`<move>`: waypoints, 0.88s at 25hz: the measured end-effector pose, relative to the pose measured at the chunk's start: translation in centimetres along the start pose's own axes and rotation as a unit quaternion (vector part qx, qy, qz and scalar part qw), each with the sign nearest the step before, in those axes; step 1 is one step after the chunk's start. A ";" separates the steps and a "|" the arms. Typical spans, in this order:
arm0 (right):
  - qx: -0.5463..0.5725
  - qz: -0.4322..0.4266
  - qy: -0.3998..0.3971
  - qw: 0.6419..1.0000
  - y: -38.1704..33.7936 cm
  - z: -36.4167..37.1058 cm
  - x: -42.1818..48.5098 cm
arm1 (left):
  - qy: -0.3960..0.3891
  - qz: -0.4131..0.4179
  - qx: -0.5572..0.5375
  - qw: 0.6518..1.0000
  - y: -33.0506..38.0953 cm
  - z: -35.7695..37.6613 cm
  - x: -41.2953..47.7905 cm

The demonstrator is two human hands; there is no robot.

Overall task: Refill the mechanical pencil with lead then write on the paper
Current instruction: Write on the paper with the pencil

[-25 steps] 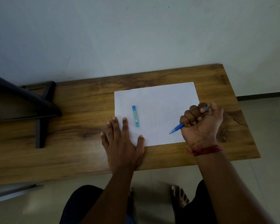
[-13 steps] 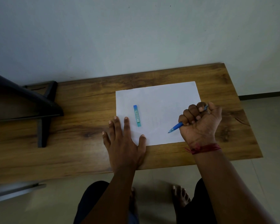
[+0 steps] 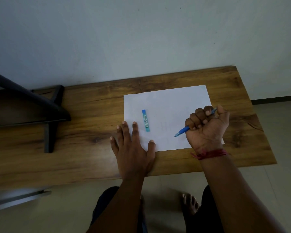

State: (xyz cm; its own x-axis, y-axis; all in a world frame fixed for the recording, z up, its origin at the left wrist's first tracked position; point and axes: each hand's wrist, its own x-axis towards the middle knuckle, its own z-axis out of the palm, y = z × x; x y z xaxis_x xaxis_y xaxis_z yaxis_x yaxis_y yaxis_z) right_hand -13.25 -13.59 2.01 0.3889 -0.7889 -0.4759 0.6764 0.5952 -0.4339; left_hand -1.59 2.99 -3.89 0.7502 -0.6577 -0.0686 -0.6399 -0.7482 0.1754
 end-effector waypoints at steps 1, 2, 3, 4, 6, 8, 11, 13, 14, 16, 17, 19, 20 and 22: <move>0.001 0.000 -0.002 1.000 0.1 0.0 0.0 | 0.000 0.001 0.002 1.000 0.0 0.0 0.0; 0.000 -0.001 -0.003 1.000 0.1 0.1 0.1 | 0.001 0.000 0.003 1.000 0.0 0.1 0.0; -0.004 0.000 -0.003 1.000 0.1 0.0 0.1 | 0.001 0.000 0.003 1.000 0.0 0.1 0.1; -0.007 0.000 -0.003 1.000 0.1 0.0 0.1 | 0.001 0.000 0.002 1.000 0.0 0.1 0.1; -0.013 0.001 -0.008 1.000 0.0 -0.2 0.1 | 0.002 0.002 0.000 1.000 0.0 0.1 0.1; -0.016 0.002 -0.015 1.000 -0.1 -0.3 0.0 | 0.003 0.003 -0.001 1.000 -0.1 0.1 0.1; -0.023 -0.002 -0.020 1.000 -0.4 -0.2 0.0 | 0.001 0.003 -0.002 1.000 0.0 0.0 0.1; -0.029 0.000 -0.016 0.999 -0.6 -0.3 -0.1 | 0.000 0.003 -0.002 1.000 0.0 -0.1 0.1; -0.029 0.001 -0.016 0.999 -0.7 -0.4 -0.1 | 0.001 0.003 -0.002 1.000 0.0 -0.2 0.0; -0.026 0.001 -0.018 1.000 -0.9 -0.4 -0.2 | -0.001 0.002 -0.003 1.000 -0.1 -0.3 0.0; -0.024 -0.001 -0.019 1.000 -1.0 -0.4 -0.3 | -0.002 0.002 -0.002 1.000 0.0 -0.3 0.0; -0.023 -0.003 -0.019 1.000 -1.0 -0.4 -0.3 | -0.002 0.001 -0.002 1.000 0.0 -0.3 0.0; -0.023 -0.004 -0.019 1.000 -0.9 -0.4 -0.2 | -0.001 0.000 -0.004 1.000 0.1 -0.3 0.0; -0.026 -0.006 -0.015 1.000 -0.9 -0.4 -0.3 | -0.002 0.000 -0.004 1.000 0.0 -0.3 -0.1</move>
State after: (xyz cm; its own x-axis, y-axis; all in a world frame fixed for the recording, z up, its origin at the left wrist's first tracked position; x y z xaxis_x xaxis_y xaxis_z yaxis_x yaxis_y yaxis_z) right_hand -14.22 -13.86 2.20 0.4003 -0.7992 -0.4483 0.6470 0.5929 -0.4793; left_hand -1.62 3.02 -3.61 0.7498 -0.6577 -0.0725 -0.6382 -0.7478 0.1828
